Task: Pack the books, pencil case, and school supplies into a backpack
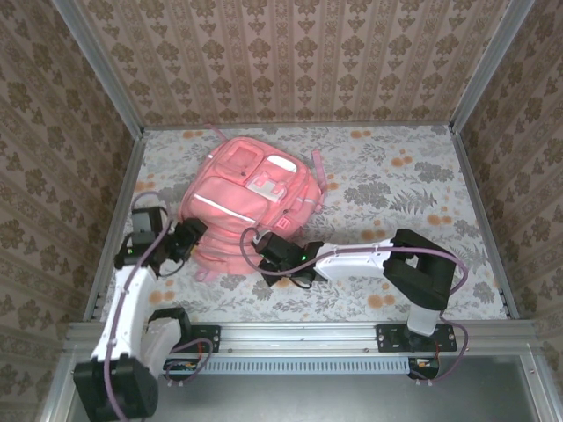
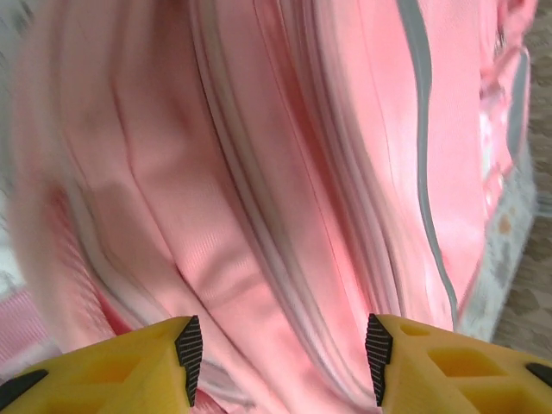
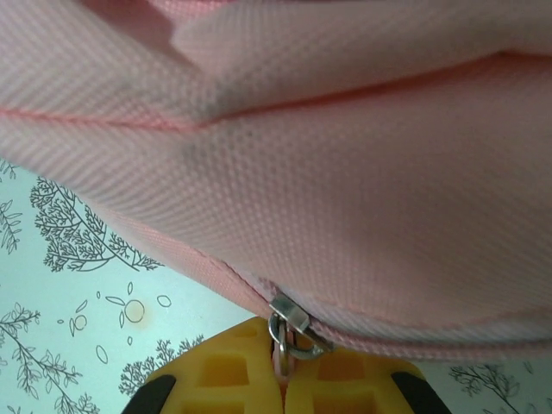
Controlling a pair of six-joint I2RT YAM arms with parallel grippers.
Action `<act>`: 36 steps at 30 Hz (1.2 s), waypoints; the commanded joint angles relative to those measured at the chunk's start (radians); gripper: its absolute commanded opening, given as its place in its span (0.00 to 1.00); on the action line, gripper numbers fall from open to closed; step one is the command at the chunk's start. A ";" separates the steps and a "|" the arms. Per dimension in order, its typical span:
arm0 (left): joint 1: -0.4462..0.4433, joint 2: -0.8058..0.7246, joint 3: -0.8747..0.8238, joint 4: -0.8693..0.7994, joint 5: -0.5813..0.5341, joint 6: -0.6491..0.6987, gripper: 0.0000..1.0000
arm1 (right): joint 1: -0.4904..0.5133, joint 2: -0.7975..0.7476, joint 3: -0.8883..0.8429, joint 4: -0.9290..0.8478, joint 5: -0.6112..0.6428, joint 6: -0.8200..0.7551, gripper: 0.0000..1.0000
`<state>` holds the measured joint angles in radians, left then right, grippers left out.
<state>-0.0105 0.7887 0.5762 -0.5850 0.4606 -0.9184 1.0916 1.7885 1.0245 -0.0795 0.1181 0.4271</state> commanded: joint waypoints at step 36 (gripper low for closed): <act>-0.546 -0.154 -0.110 -0.034 -0.463 -0.439 0.00 | -0.208 -0.137 -0.159 -0.053 0.129 -0.068 0.00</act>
<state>-0.5735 0.6548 0.4664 -0.5186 0.0593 -1.3941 0.9531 1.6768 0.8955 -0.0799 0.1982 0.4000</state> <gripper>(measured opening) 0.045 0.066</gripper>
